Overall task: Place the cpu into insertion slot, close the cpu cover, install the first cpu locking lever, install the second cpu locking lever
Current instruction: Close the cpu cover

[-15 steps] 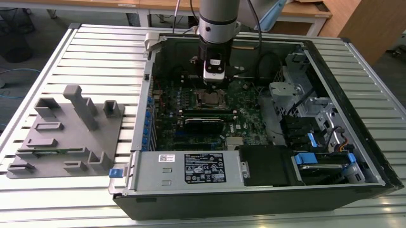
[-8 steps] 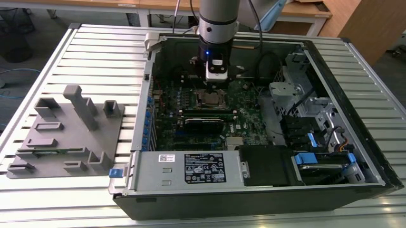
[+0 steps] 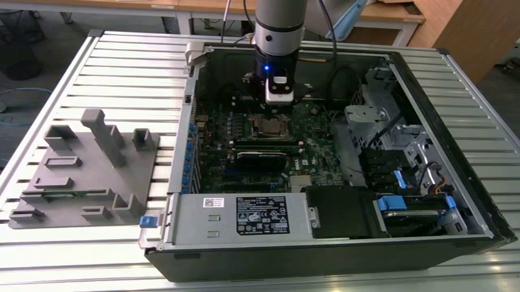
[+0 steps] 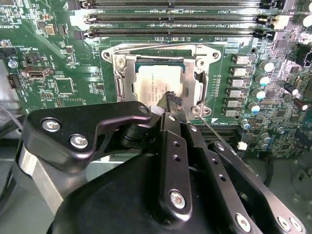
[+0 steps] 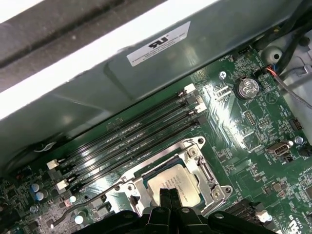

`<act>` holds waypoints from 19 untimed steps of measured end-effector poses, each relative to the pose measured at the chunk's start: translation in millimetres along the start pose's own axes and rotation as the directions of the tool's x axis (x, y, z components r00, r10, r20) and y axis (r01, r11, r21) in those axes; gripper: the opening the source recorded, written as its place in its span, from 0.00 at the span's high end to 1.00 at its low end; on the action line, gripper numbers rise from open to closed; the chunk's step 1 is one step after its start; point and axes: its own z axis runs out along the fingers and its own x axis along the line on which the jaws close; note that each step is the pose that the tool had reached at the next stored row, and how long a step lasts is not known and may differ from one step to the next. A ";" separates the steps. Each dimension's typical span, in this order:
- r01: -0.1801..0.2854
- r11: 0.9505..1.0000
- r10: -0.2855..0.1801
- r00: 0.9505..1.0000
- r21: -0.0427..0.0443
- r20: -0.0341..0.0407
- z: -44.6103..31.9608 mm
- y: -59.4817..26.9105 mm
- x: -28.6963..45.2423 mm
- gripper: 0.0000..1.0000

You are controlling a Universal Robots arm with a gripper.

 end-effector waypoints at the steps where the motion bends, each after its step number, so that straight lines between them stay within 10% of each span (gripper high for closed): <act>1: 0.003 1.000 -0.003 1.000 0.000 0.000 0.0 0.0 0.0 0.89; 19: 0.015 1.000 -0.015 1.000 0.000 -0.001 0.0 0.0 0.0 0.89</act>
